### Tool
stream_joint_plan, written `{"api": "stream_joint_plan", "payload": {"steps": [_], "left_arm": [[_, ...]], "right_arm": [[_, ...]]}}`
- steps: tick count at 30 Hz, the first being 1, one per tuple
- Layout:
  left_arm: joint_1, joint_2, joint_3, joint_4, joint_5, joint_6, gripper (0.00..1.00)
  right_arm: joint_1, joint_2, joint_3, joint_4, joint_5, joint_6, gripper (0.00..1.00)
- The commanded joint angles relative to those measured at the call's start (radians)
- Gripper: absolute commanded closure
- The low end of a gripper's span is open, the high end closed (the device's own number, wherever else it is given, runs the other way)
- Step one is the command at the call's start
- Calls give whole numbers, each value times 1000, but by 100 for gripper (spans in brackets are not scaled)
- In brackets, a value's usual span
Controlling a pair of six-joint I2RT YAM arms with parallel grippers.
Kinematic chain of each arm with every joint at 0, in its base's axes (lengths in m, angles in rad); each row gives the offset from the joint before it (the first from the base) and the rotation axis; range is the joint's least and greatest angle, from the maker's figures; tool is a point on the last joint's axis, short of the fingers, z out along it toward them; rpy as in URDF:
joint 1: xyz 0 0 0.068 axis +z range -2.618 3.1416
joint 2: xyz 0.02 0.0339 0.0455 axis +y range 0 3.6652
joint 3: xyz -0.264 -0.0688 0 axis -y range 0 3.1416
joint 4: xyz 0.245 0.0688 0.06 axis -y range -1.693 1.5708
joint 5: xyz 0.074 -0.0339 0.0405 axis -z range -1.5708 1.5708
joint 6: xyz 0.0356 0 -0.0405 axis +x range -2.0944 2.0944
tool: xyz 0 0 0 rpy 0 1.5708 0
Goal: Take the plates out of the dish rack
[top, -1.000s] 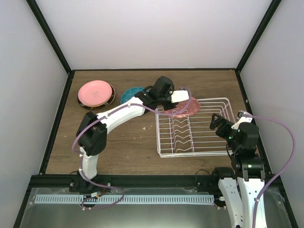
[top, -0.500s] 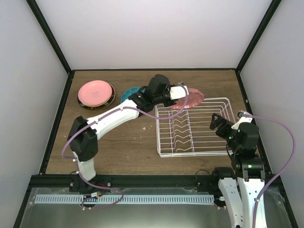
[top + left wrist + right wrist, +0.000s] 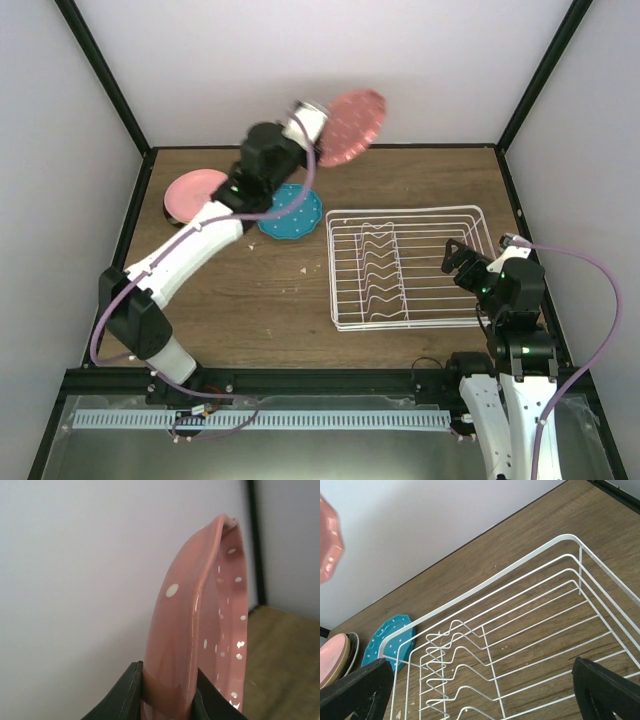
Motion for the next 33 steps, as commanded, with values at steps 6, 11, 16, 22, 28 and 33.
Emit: {"api": "stream_joint_plan", "payload": {"steps": [6,11,16,22,28,33], "left_arm": [[554,39,71,-160,160,-793,96],[679,46,-115,-101,379,-1025,96],[697,62,-220,-27,532,-1150,96],[689,136,-269,-23,606,-1185,96],[655,184,-264,-69,606,-1140,96],[618,217,-249,-106,593,-1120,96]], "right_arm": [[11,-4,11,7,-16,-24,0],[10,2,11,8,-21,-28,0],[10,3,12,7,-25,-28,0],[10,-1,12,3,-24,-22,0],[10,-11,18,-5,-17,-12,0],[10,-14,19,-5,-14,-3,0]]}}
